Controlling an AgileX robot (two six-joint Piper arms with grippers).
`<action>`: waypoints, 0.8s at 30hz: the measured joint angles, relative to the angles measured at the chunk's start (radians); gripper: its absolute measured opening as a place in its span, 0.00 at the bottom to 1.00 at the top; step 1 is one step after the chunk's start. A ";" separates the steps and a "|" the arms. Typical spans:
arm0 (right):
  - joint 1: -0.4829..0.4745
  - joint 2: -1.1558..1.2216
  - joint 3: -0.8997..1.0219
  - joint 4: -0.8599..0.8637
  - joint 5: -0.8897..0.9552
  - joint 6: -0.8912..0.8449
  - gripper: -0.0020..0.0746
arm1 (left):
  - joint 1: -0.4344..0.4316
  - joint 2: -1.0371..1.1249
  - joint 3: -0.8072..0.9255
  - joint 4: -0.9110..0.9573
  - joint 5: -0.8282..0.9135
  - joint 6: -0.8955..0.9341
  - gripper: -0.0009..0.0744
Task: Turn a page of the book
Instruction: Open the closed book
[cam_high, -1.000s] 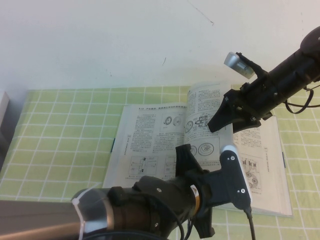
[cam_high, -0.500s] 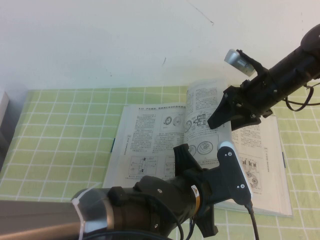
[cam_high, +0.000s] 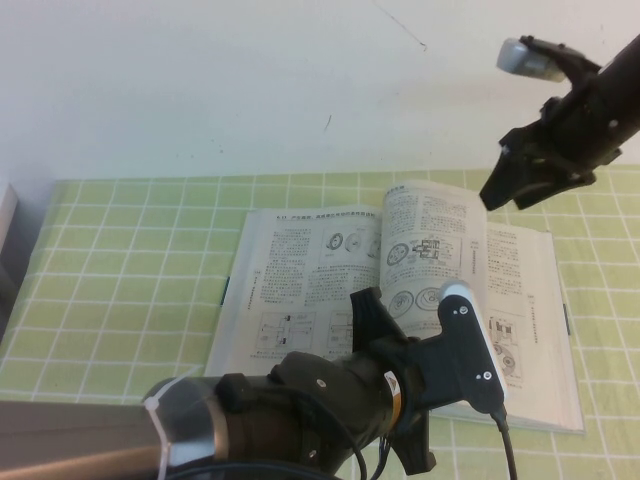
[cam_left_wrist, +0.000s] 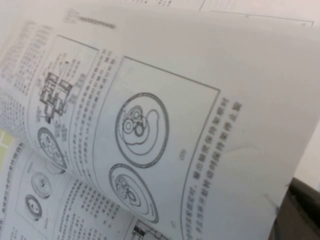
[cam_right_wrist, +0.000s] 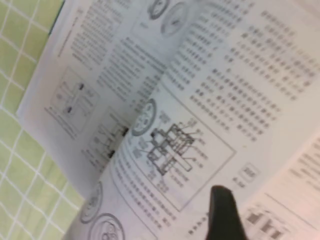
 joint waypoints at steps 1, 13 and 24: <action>-0.006 -0.005 0.000 -0.008 0.001 0.002 0.54 | 0.000 0.000 0.000 0.000 0.000 0.000 0.01; -0.017 0.032 0.179 -0.126 0.000 -0.011 0.24 | 0.000 0.000 0.000 0.004 0.000 0.000 0.01; -0.001 0.137 0.245 -0.024 -0.010 -0.098 0.03 | 0.000 0.000 0.000 0.004 0.000 -0.002 0.01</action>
